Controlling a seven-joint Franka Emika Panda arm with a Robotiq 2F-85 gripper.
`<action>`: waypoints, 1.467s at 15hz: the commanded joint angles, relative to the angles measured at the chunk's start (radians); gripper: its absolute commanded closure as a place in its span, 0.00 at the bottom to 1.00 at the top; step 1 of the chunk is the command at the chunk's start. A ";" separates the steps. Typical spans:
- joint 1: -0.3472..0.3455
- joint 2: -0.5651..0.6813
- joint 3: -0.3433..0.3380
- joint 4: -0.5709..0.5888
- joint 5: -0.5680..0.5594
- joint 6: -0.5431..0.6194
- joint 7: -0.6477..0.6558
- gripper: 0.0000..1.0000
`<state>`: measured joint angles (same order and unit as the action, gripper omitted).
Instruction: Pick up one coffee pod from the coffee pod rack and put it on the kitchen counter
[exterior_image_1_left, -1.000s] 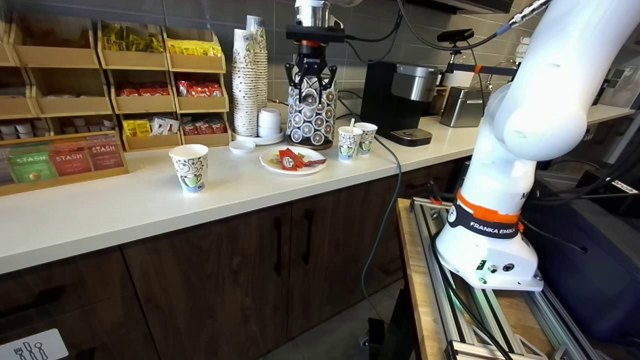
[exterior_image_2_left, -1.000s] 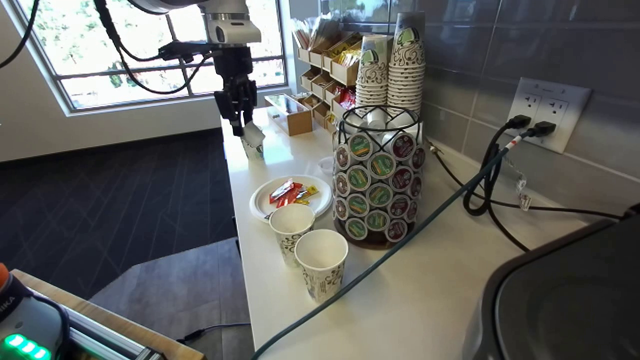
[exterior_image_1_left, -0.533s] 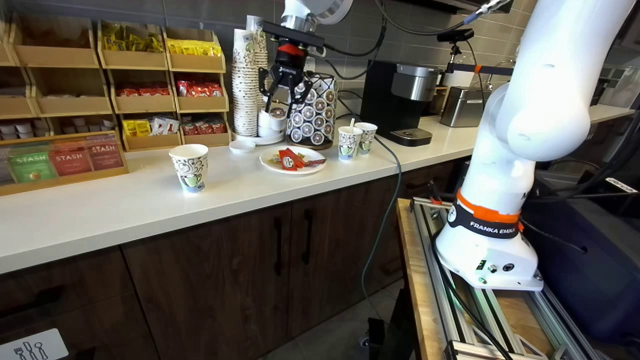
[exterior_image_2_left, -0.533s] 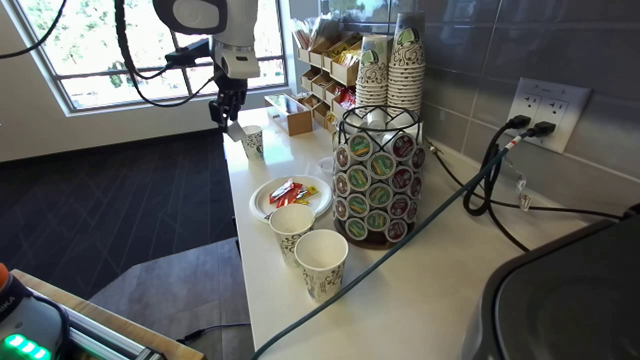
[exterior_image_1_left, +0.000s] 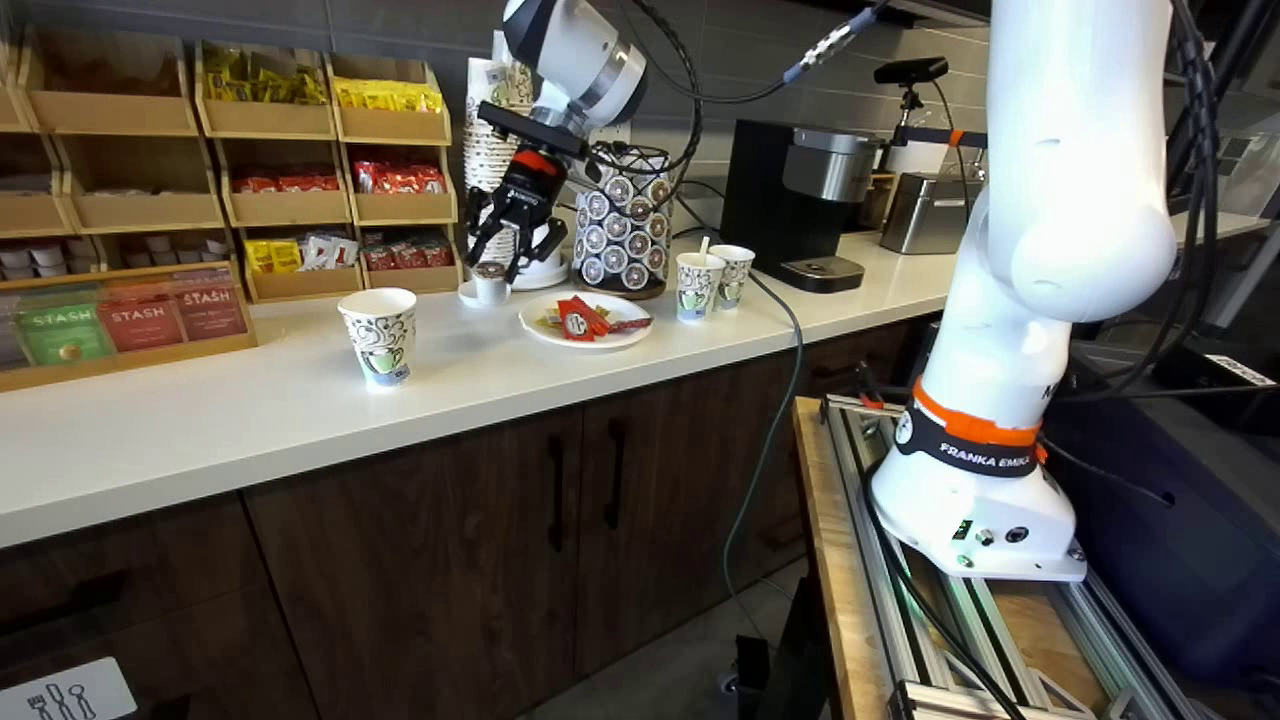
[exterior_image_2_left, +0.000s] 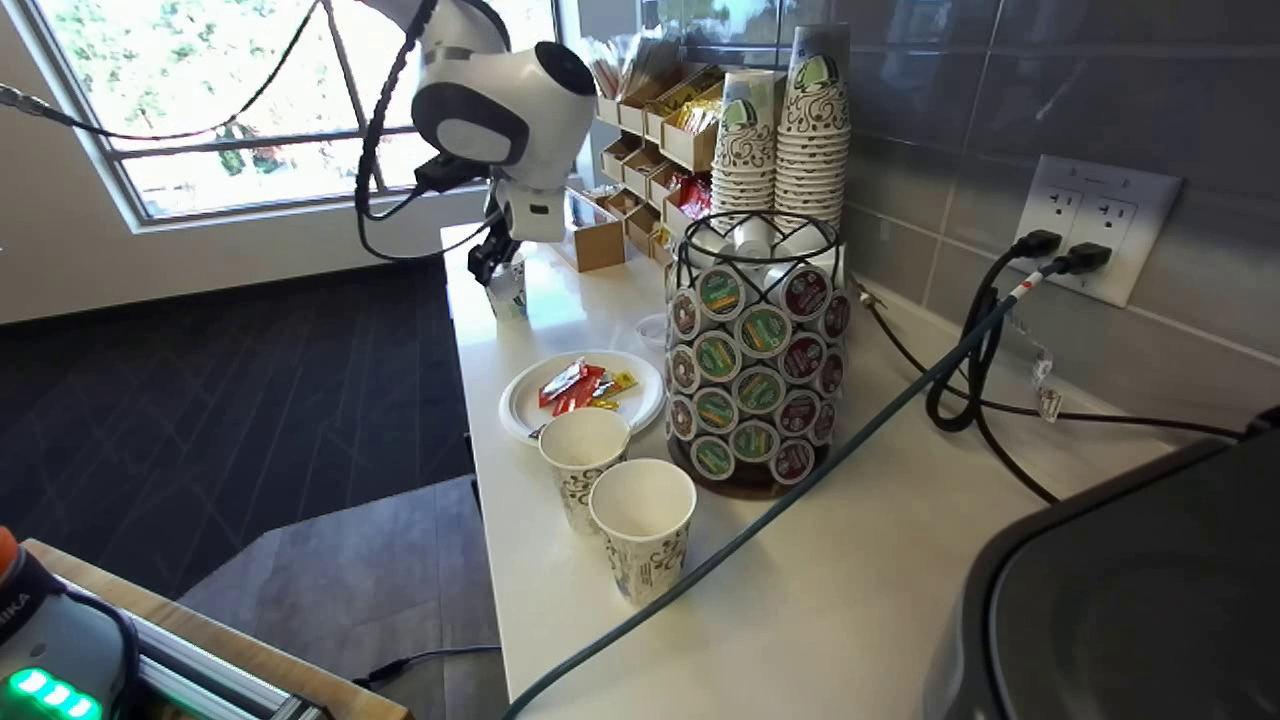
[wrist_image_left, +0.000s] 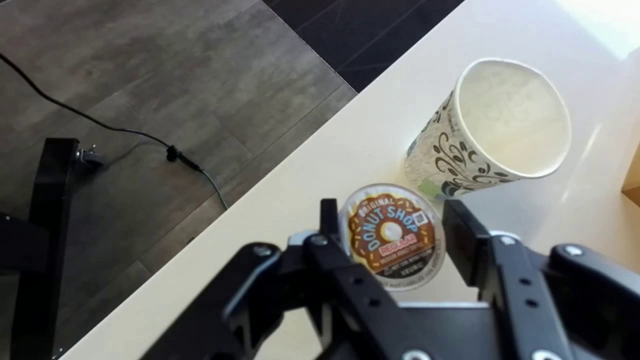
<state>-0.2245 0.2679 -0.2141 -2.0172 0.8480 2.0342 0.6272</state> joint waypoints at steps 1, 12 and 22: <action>-0.029 0.145 0.007 0.104 0.098 -0.042 -0.034 0.71; -0.025 0.269 -0.015 0.179 0.060 -0.028 -0.011 0.20; 0.080 -0.045 -0.065 -0.029 -0.391 0.051 0.013 0.00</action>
<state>-0.1975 0.3915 -0.2568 -1.8861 0.6159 2.0232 0.6169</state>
